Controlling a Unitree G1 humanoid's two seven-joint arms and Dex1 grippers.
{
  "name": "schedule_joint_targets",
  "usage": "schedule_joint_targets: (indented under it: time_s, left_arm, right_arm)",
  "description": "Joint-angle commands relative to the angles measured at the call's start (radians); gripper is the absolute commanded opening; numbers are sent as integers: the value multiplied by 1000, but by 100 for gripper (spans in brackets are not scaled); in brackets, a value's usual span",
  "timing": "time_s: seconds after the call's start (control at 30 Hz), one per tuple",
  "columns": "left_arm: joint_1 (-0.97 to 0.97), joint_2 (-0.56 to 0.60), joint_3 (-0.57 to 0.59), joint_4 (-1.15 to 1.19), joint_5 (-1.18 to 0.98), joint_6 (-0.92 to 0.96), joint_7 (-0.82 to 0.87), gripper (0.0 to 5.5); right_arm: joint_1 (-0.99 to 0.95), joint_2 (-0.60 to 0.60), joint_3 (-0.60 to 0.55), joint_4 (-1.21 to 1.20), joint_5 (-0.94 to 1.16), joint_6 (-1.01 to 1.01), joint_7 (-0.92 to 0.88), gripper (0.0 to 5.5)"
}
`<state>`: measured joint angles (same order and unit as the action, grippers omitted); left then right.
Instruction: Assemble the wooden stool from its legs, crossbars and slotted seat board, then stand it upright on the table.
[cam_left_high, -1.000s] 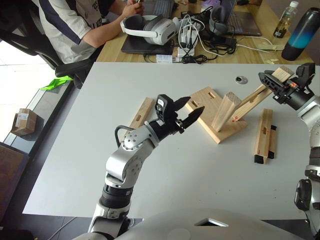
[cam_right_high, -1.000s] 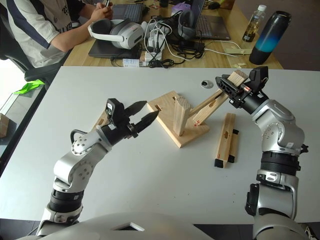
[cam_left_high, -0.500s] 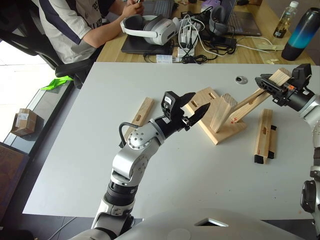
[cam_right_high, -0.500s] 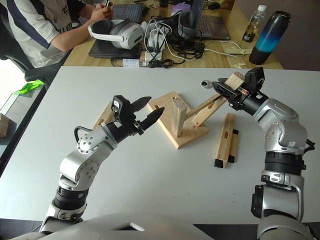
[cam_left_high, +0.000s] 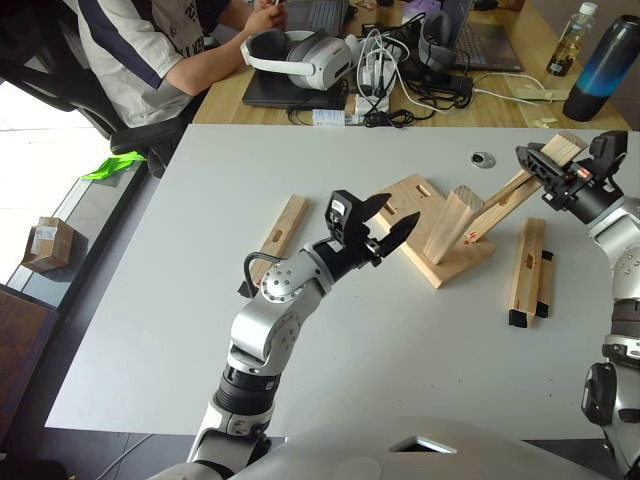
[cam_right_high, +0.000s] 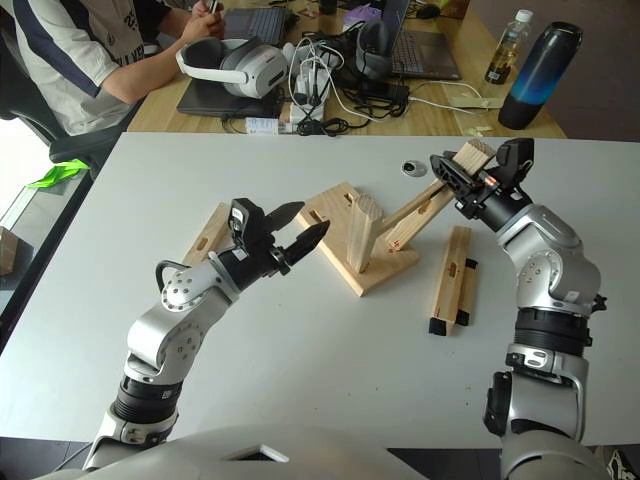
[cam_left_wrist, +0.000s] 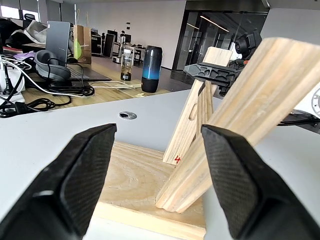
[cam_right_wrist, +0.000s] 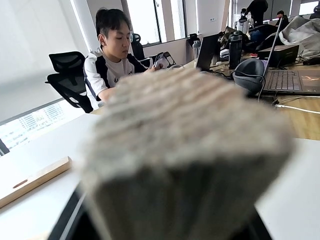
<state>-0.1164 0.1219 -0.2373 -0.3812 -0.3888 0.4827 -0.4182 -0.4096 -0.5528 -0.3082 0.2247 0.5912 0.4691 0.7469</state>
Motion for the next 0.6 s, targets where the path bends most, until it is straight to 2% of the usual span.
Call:
schedule_joint_targets:
  time_s: [0.03, 0.6]
  left_arm:
    - [1, 0, 8, 7, -5, 0, -2, 312]
    - [-1, -5, 16, 11, -11, 6, -3, 312]
  right_arm:
    - [-23, 3, -5, -40, 18, 29, -8, 145]
    - [-106, -26, -24, -2, 15, 16, 1, 145]
